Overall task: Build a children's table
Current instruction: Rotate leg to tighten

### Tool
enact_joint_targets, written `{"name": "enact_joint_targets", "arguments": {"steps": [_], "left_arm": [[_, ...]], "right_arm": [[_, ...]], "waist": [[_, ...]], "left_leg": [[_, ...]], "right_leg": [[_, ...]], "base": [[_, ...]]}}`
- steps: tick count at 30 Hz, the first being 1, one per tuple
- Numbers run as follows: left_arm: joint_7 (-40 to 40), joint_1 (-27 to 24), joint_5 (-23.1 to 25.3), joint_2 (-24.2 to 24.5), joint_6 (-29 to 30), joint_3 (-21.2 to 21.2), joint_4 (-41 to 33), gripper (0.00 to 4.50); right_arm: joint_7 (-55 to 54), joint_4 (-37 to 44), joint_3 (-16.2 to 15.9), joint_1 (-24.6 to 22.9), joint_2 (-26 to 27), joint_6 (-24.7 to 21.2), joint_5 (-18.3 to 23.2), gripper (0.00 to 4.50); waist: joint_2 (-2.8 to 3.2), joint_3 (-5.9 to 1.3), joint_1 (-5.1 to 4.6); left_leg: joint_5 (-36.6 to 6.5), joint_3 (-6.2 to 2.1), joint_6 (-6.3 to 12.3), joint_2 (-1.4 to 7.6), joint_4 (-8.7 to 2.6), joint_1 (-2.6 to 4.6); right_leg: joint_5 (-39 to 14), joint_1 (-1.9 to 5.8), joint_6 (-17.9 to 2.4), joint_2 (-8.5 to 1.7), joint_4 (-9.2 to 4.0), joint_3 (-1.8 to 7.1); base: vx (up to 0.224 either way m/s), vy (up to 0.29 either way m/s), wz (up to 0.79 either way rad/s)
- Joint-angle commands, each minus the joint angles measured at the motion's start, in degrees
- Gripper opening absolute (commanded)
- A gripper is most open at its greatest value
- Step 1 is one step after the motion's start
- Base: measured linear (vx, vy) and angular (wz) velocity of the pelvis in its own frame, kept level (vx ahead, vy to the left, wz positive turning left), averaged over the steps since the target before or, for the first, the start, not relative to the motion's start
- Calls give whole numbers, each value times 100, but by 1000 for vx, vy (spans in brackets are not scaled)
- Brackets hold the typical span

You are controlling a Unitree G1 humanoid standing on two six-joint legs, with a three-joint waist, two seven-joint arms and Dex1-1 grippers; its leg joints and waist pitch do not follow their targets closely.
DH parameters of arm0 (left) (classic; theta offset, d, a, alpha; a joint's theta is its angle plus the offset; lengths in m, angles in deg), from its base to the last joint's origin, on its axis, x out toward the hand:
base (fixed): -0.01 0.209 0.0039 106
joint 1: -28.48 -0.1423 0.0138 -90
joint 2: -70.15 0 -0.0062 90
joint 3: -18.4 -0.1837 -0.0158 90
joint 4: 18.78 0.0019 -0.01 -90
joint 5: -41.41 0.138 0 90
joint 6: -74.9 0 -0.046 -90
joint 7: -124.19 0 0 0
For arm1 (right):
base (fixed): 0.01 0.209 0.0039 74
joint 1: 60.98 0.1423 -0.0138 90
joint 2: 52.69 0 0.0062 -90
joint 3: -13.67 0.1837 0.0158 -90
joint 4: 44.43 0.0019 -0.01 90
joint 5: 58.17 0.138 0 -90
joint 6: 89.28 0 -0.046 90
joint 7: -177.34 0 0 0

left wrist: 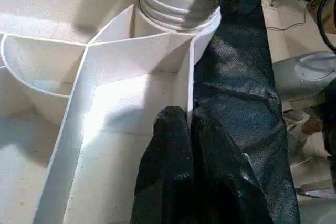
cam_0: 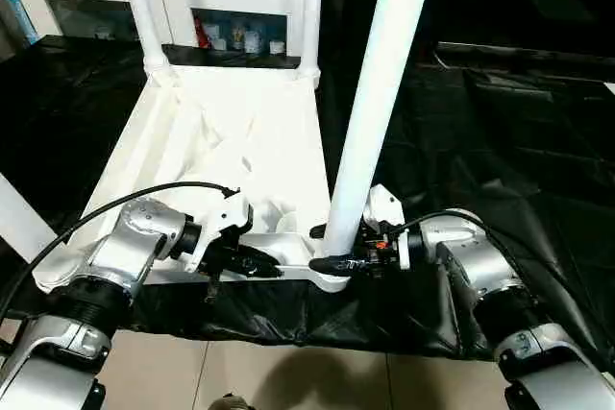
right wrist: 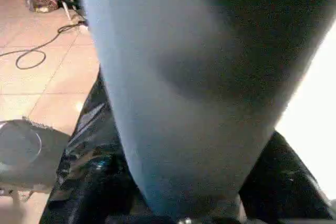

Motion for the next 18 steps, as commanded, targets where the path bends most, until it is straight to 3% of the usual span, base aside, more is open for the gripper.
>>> {"name": "enact_joint_targets", "arguments": {"steps": [1,4,5,7,8,9,10,11,12,13,15,18], "left_arm": [[36,94,-38,-122,68,-78,-29,0],[591,221,130,-317,188,-34,138,0],[949,296,197,-464,253,19,234,0],[1719,472,308,-882,433,104,420,0],[1926,517,350,-1001,467,111,463,0],[2105,566,391,-1125,521,111,511,0],[2314,630,424,-1280,579,116,586,0],[2494,680,446,-1390,603,133,654,0],[2532,691,451,-1412,608,137,668,0],[2824,782,501,-1614,635,145,789,0],[3057,855,542,-1765,630,150,884,0],[3116,897,563,-1862,552,187,957,0]], "right_arm": [[112,-91,-146,-217,88,-280,-35,215],[-373,-96,112,-274,278,-430,114,209],[-799,-150,232,-275,389,-458,91,207],[-2151,-365,559,-246,765,-464,-14,205],[-2573,-442,654,-226,883,-498,-48,204],[-2961,-515,710,-207,994,-510,-90,203],[-3411,-625,756,-168,1140,-467,-150,203],[-3786,-735,797,-119,1251,-429,-200,202],[-3863,-757,809,-109,1274,-423,-212,202],[-4692,-1006,905,15,1508,-397,-346,202],[-5167,-1257,974,169,1757,-311,-367,202],[-5393,-1343,959,321,1965,-60,-529,202]], "waist": [[65,-339,-31],[71,-324,-26],[94,-310,-28],[63,-271,-73],[68,-242,-90],[61,-240,-120],[58,-232,-141],[88,-228,-197],[89,-245,-249],[104,-251,-278],[114,-271,-368],[115,-271,-366]], "left_leg": [[-1313,-95,91,226,-420,50],[-1437,-103,48,229,-432,60],[-1521,-103,8,224,-438,82],[-1732,-118,-109,209,-456,103],[-1996,-152,-200,182,-457,164],[-2101,-194,-201,157,-462,129],[-2134,-196,-193,154,-469,116],[-2248,-218,-225,159,-475,147],[-2402,-241,-215,143,-458,218],[-2388,-247,-198,145,-466,196],[-2345,-284,-197,153,-509,119],[-2353,-260,-126,157,-508,147]], "right_leg": [[-1505,276,-995,-465,-429,356],[-1673,266,-978,-469,-451,353],[-1838,240,-933,-466,-478,359],[-2348,226,-819,-478,-542,352],[-3016,194,-632,-503,-625,315],[-3548,255,-364,-536,-682,263],[-3716,253,-250,-536,-725,253],[-3841,224,-158,-537,-774,223],[-3841,201,-170,-531,-808,184],[-3734,219,-201,-531,-804,188],[-3366,281,-286,-520,-773,162],[-3072,241,-424,-519,-765,192]], "base": [[0,0,0],[0,0,0],[0,0,0],[0,0,0],[0,0,0],[0,0,0],[0,0,0],[0,0,0],[0,0,0],[0,0,0],[0,0,0],[0,0,0]]}}
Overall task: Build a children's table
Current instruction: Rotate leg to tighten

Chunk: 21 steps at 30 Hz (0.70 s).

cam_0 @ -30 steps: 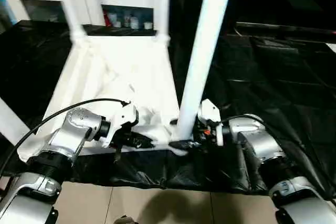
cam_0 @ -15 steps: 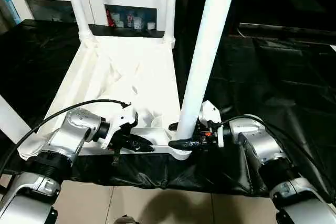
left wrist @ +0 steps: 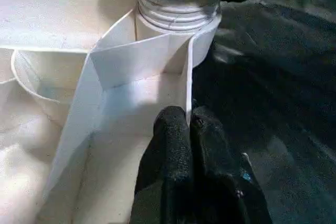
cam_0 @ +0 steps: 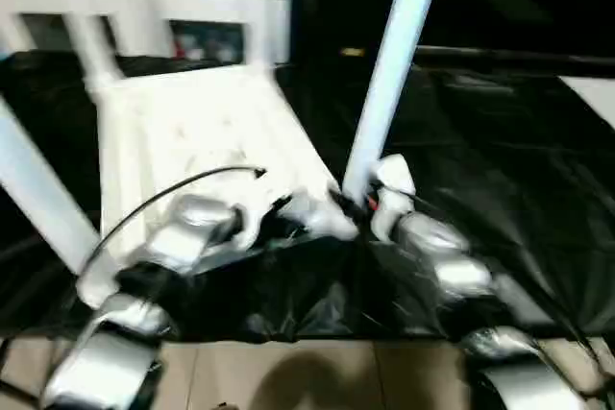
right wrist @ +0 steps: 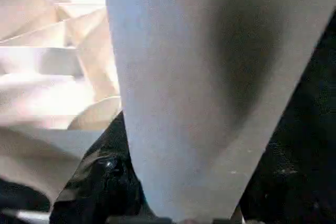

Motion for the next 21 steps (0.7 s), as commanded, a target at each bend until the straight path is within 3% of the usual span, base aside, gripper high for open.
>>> {"name": "enact_joint_targets", "arguments": {"steps": [1,3,5,7,10,13,15,18,19,21], "left_arm": [[212,173,-13,-379,-111,-56,43,0],[115,133,5,-317,-196,-72,-1,0],[-95,50,11,-174,-252,-110,-101,0],[-270,-14,8,-66,-344,-143,-174,0],[-940,-223,-128,246,-588,-214,-419,0],[-1450,-355,-242,469,-732,-240,-581,0],[-1522,-371,-259,497,-750,-239,-600,0],[-1924,-427,-385,655,-751,-197,-683,0],[-1924,-427,-385,655,-751,-197,-683,0],[-2427,-461,-489,875,-788,-216,-745,0]], "right_arm": [[127,-295,-333,48,564,-42,-66,202],[306,-271,-199,75,574,-27,97,254],[714,-156,-105,58,494,-21,296,270],[1044,-59,-108,27,395,-2,383,294],[2092,167,-320,-93,12,-44,485,316],[2829,309,-542,-174,-310,-129,456,346],[2923,325,-571,-183,-355,-138,445,359],[3693,450,-760,-235,-651,-244,430,359],[3693,450,-760,-235,-651,-244,430,359],[4660,609,-1051,-282,-998,-365,431,359]], "waist": [[76,-251,-30],[83,-256,-17],[64,-266,0],[61,-280,-9],[51,-305,4],[43,-353,61],[58,-352,91],[44,-385,170],[51,-388,176],[42,-370,197]], "left_leg": [[-2358,-134,-99,170,-496,45],[-2298,-118,-58,181,-501,55],[-2222,-109,9,186,-508,44],[-2048,-117,62,200,-524,-27],[-1700,-73,127,207,-499,-24],[-975,-33,294,197,-460,-69],[-723,-9,374,210,-426,-83],[-515,-7,416,214,-397,-90],[-476,-7,437,219,-388,-96],[-579,8,490,225,-381,-93]], "right_leg": [[-3044,121,-458,-511,-606,315],[-2873,120,-533,-509,-589,342],[-2734,143,-579,-517,-571,354],[-2502,199,-630,-518,-522,362],[-2059,203,-808,-518,-472,391],[-1045,267,-1076,-481,-337,396],[-605,252,-1192,-466,-272,402],[-352,285,-1235,-461,-207,381],[-287,278,-1243,-457,-195,379],[-373,248,-1260,-443,-210,370]], "base": [[0,0,0],[0,0,0],[0,0,0],[0,0,0],[0,0,0],[34,-20,1],[26,-14,1],[0,0,0],[0,0,0],[0,0,0]]}}
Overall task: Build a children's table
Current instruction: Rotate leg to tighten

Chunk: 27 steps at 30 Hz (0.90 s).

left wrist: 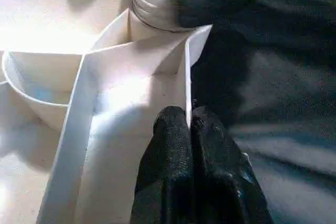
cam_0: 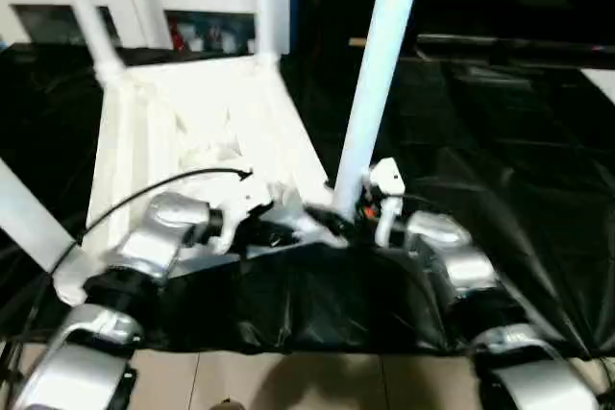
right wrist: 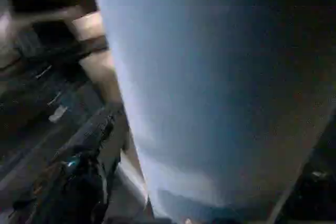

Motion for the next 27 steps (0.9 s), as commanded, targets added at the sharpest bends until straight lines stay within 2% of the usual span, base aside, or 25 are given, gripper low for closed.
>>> {"name": "enact_joint_targets", "arguments": {"steps": [1,3,4,6,8,11,13,14,16,19,21,22,23,25,26,27], "left_arm": [[-578,-32,-187,-7,-126,-195,-202,0],[-692,-27,-207,60,-123,-197,-195,0],[-749,-23,-218,100,-123,-194,-185,0],[-861,-5,-221,176,-151,-173,-147,0],[-890,2,-218,198,-152,-165,-139,0],[-938,20,-219,232,-145,-145,-123,0],[-963,20,-227,244,-136,-141,-135,0],[-980,12,-235,250,-120,-142,-153,0],[-965,9,-219,236,-110,-141,-131,0],[-825,36,-159,200,-124,-119,-52,0],[33,211,57,-20,-65,16,244,0],[62,217,63,-28,-60,21,254,0],[469,270,102,-200,69,90,287,0],[789,287,102,-395,214,141,211,0],[990,289,133,-508,300,154,148,0],[1251,272,172,-706,433,143,19,0]], "right_arm": [[849,62,-441,-136,-112,-176,-90,333],[1043,66,-512,-124,-173,-203,-113,325],[1149,70,-561,-114,-209,-217,-132,325],[1360,95,-679,-107,-288,-254,-161,301],[1415,110,-699,-113,-304,-277,-155,282],[1483,151,-709,-131,-303,-346,-121,256],[1540,200,-722,-151,-323,-390,-99,255],[1589,243,-736,-184,-328,-438,-73,253],[1635,312,-712,-255,-304,-545,3,252],[1600,342,-648,-302,-245,-659,105,251],[832,261,-369,-369,32,-593,156,251],[804,258,-359,-371,42,-589,157,251],[24,167,-207,-397,233,-454,27,251],[-818,95,-30,-421,462,-369,-73,251],[-1320,73,87,-438,614,-364,-112,249],[-2057,37,237,-458,910,-286,-161,249]], "waist": [[47,-360,13],[32,-346,37],[32,-346,37],[20,-338,84],[16,-337,108],[9,-343,113],[11,-353,119],[33,-359,119],[24,-365,122],[25,-362,128],[58,-336,128],[47,-323,126],[38,-304,113],[41,-290,94],[46,-276,68],[40,-267,25]], "left_leg": [[-656,-13,510,221,-295,0],[-806,-12,442,228,-309,15],[-806,-12,442,228,-309,15],[-905,-12,330,239,-320,42],[-889,-18,282,241,-325,33],[-857,-20,253,235,-322,25],[-781,-19,260,229,-312,18],[-749,-20,268,230,-308,20],[-691,-22,295,230,-302,15],[-760,-18,282,224,-301,19],[-926,-14,214,226,-315,32],[-1003,-17,175,222,-322,38],[-1237,-44,45,211,-346,55],[-1313,-56,-42,216,-366,69],[-1480,-76,-86,194,-377,93],[-1551,-87,-133,190,-393,80]], "right_leg": [[-529,362,-1145,-462,-307,381],[-877,353,-1079,-479,-347,385],[-877,353,-1079,-479,-347,385],[-1178,331,-1005,-486,-370,395],[-1249,331,-956,-492,-372,398],[-1199,335,-929,-489,-361,397],[-1088,342,-933,-488,-348,397],[-982,341,-945,-480,-342,396],[-796,345,-1007,-476,-313,391],[-932,346,-994,-483,-336,389],[-1223,319,-918,-481,-393,393],[-1383,312,-874,-487,-414,393],[-1951,315,-733,-509,-463,385],[-2231,294,-627,-530,-502,391],[-2571,298,-529,-536,-550,376],[-2735,302,-427,-530,-561,377]], "base": [[0,0,0],[0,0,0],[0,0,0],[0,0,0],[0,0,0],[0,0,0],[0,0,0],[0,0,0],[0,0,0],[0,0,0],[0,0,0],[0,0,0],[0,0,0],[0,0,0],[0,0,0],[0,0,0]]}}
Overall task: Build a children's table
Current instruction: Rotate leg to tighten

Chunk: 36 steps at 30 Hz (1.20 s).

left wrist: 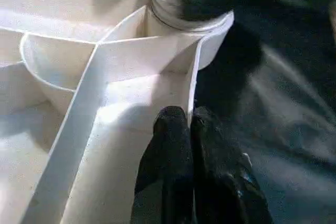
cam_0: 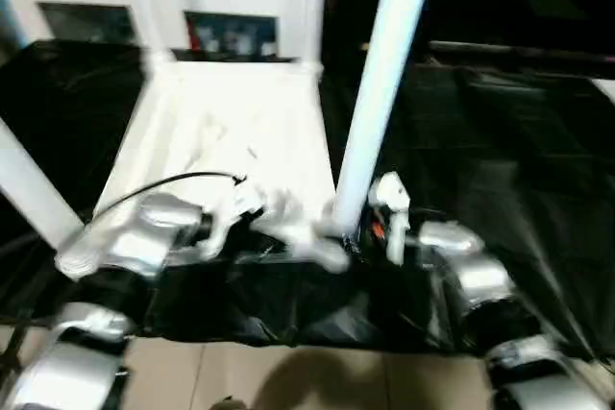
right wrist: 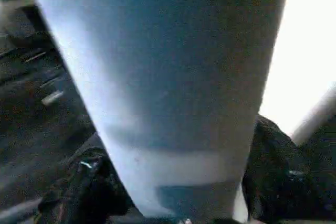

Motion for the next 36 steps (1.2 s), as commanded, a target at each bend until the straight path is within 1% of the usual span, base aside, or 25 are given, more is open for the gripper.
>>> {"name": "enact_joint_targets", "arguments": {"steps": [1,2,3,5,7,8,10,12,13,14,16,17,18,19,20,22,23,24,25,26,28,29,31,33,36], "left_arm": [[683,170,-21,-412,224,38,-190,0],[984,165,26,-615,340,31,-251,0],[1007,165,32,-631,343,28,-253,0],[1327,173,114,-832,350,-12,-235,0],[1440,159,158,-929,327,-44,-225,0],[1446,144,177,-943,297,-54,-215,0],[1359,95,223,-893,206,-98,-230,0],[1296,70,241,-850,154,-120,-242,0],[1237,45,225,-804,123,-121,-275,0],[1082,4,195,-708,53,-130,-329,0],[830,-70,150,-561,-50,-149,-419,0],[585,-122,115,-433,-181,-162,-459,0],[495,-141,105,-390,-239,-168,-470,0],[219,-190,15,-281,-304,-152,-505,0],[37,-220,-63,-214,-301,-129,-532,0],[-175,-254,-132,-121,-304,-116,-565,0],[-403,-287,-192,-28,-307,-122,-602,0],[-649,-316,-224,91,-336,-145,-623,0],[-753,-330,-234,145,-353,-157,-630,0],[-883,-345,-256,208,-334,-174,-654,0],[-1024,-363,-279,296,-314,-204,-685,0],[-1249,-369,-280,444,-329,-255,-683,0],[-1404,-362,-298,521,-332,-274,-676,0],[-1512,-351,-327,552,-295,-282,-682,0],[-1730,-336,-396,590,-228,-294,-709,0]], "right_arm": [[-718,-185,-171,-76,541,-55,-89,242],[-1621,-403,-57,14,847,-41,-216,241],[-1689,-425,-56,25,870,-32,-236,241],[-2458,-716,-78,185,1174,38,-475,241],[-2602,-811,-109,253,1357,144,-505,241],[-2589,-778,-130,252,1398,333,-546,296],[-2495,-711,-118,257,1383,556,-568,296],[-2391,-678,-80,264,1361,615,-531,304],[-2257,-650,-40,265,1304,645,-474,333],[-1984,-613,-4,274,1195,670,-384,333],[-1522,-558,-18,279,993,661,-265,346],[-1113,-546,-105,293,799,617,-240,361],[-966,-546,-150,295,726,601,-248,361],[-477,-476,-309,255,511,586,-267,374],[-102,-408,-394,220,378,582,-253,374],[388,-317,-486,178,216,489,-202,374],[735,-280,-562,167,95,456,-191,374],[1207,-212,-671,152,-45,322,-136,374],[1448,-165,-729,139,-112,239,-99,374],[1652,-134,-801,131,-178,219,-98,374],[1916,-138,-869,139,-248,213,-124,374],[2331,-200,-991,187,-346,183,-175,360],[2648,-220,-1089,223,-404,91,-174,342],[2797,-230,-1150,248,-431,36,-166,326],[3071,-225,-1263,286,-487,-62,-140,312]], "waist": [[55,-258,-45],[70,-271,-91],[63,-268,-152],[90,-270,-192],[71,-288,-231],[88,-294,-218],[89,-298,-227],[100,-296,-234],[100,-292,-237],[86,-295,-233],[92,-307,-237],[86,-323,-241],[91,-328,-238],[76,-340,-232],[84,-345,-223],[69,-345,-193],[38,-345,-185],[50,-338,-163],[52,-338,-155],[23,-338,-144],[48,-327,-108],[6,-323,-94],[31,-314,-62],[24,-315,-21],[27,-322,3]], "left_leg": [[-1625,-92,-126,188,-447,7],[-1682,-105,-128,158,-438,17],[-1691,-101,-116,147,-436,8],[-1687,-95,-55,124,-418,20],[-1561,-95,-20,122,-425,-10],[-1485,-81,48,133,-425,-18],[-1464,-78,75,136,-432,-29],[-1482,-78,115,155,-444,-24],[-1500,-77,114,157,-446,-23],[-1551,-73,141,151,-440,-20],[-1517,-80,200,162,-439,-51],[-1329,-68,260,164,-418,-57],[-1255,-65,281,167,-416,-65],[-1096,-53,319,169,-401,-70],[-1042,-52,339,170,-395,-70],[-916,-29,444,170,-372,-78],[-863,-24,473,181,-370,-87],[-797,-20,533,193,-367,-92],[-796,-18,545,191,-360,-94],[-813,-13,538,201,-360,-85],[-890,-19,479,213,-370,-73],[-950,-20,436,212,-378,-71],[-1009,-18,409,209,-383,-59],[-1027,-19,349,222,-391,-32],[-1003,-25,316,225,-394,-37]], "right_leg": [[-2807,246,-428,-521,-616,367],[-2954,256,-368,-525,-642,344],[-3003,239,-340,-510,-662,341],[-2997,227,-342,-499,-680,342],[-2835,250,-357,-485,-658,346],[-2597,246,-383,-482,-638,363],[-2433,259,-421,-466,-618,363],[-2188,256,-528,-456,-592,373],[-2164,258,-550,-454,-588,376],[-2185,265,-568,-464,-594,379],[-2060,300,-611,-472,-567,383],[-1724,305,-723,-461,-530,390],[-1583,310,-768,-458,-510,395],[-1297,314,-869,-454,-471,400],[-1184,321,-913,-451,-456,394],[-962,329,-998,-437,-425,394],[-891,334,-1013,-434,-413,391],[-814,331,-1064,-431,-394,380],[-824,336,-1055,-429,-392,376],[-877,327,-1037,-437,-394,380],[-1092,312,-1016,-462,-414,379],[-1270,316,-972,-463,-428,376],[-1489,302,-911,-465,-451,385],[-1528,283,-900,-471,-453,392],[-1468,291,-914,-473,-436,390]], "base": [[0,0,0],[0,0,0],[0,0,0],[0,0,0],[0,0,0],[0,0,0],[0,0,0],[0,0,0],[0,0,0],[0,0,0],[0,0,0],[0,0,0],[0,0,0],[0,0,0],[0,0,0],[0,0,0],[0,0,0],[0,0,0],[0,0,0],[0,0,0],[0,0,0],[0,0,0],[0,0,0],[0,0,0],[0,0,0]]}}
